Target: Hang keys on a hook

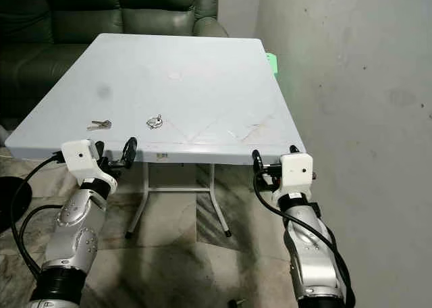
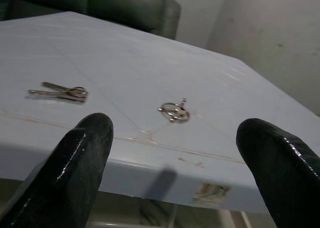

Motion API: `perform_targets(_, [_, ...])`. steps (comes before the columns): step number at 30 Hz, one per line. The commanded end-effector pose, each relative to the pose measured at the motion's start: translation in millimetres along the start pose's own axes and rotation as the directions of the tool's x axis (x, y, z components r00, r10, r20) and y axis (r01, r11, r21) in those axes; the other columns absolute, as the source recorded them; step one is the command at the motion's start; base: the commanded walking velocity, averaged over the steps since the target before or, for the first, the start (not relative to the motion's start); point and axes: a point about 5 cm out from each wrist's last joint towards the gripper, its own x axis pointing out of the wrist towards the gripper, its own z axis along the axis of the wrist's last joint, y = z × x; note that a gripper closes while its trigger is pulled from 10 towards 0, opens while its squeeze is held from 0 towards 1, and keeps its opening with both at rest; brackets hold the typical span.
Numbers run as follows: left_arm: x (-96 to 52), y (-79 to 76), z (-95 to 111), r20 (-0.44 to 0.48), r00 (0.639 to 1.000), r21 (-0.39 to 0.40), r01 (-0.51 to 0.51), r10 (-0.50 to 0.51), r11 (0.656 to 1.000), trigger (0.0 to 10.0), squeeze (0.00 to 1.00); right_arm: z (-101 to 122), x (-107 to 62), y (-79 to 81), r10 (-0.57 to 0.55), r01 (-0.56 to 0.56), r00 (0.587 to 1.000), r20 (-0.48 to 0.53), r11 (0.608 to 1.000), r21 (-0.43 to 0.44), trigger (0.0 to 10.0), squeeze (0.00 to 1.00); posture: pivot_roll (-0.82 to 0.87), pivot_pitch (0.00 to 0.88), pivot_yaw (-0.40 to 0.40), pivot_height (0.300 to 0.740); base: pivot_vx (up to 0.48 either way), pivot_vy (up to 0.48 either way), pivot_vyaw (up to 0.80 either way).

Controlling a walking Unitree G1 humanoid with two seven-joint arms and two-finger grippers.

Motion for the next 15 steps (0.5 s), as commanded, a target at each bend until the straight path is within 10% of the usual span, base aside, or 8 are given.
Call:
perform_targets(1, [0.2,3.8,3.6,0.004,1.0,0.012,-0.01,0.01,1.0,10.0,0.0,4.9,1.5,1.6,0.008,-0.008,1.0,0.016,1.0,0.005,10.0,0.0,-0.04,0.06,-0.026,0.732,0.0,0.315,0.0])
perform_targets(15, [1.3,2.4,3.1,0.003,1.0,0.009,-0.008,0.008,1.0,10.0,0.0,5.6,2.5,1.3,0.009,-0.009,1.0,0.016,1.0,0.006,10.0,0.0,-0.04,0.057,-0.028,0.732,0.0,0.44,0.0])
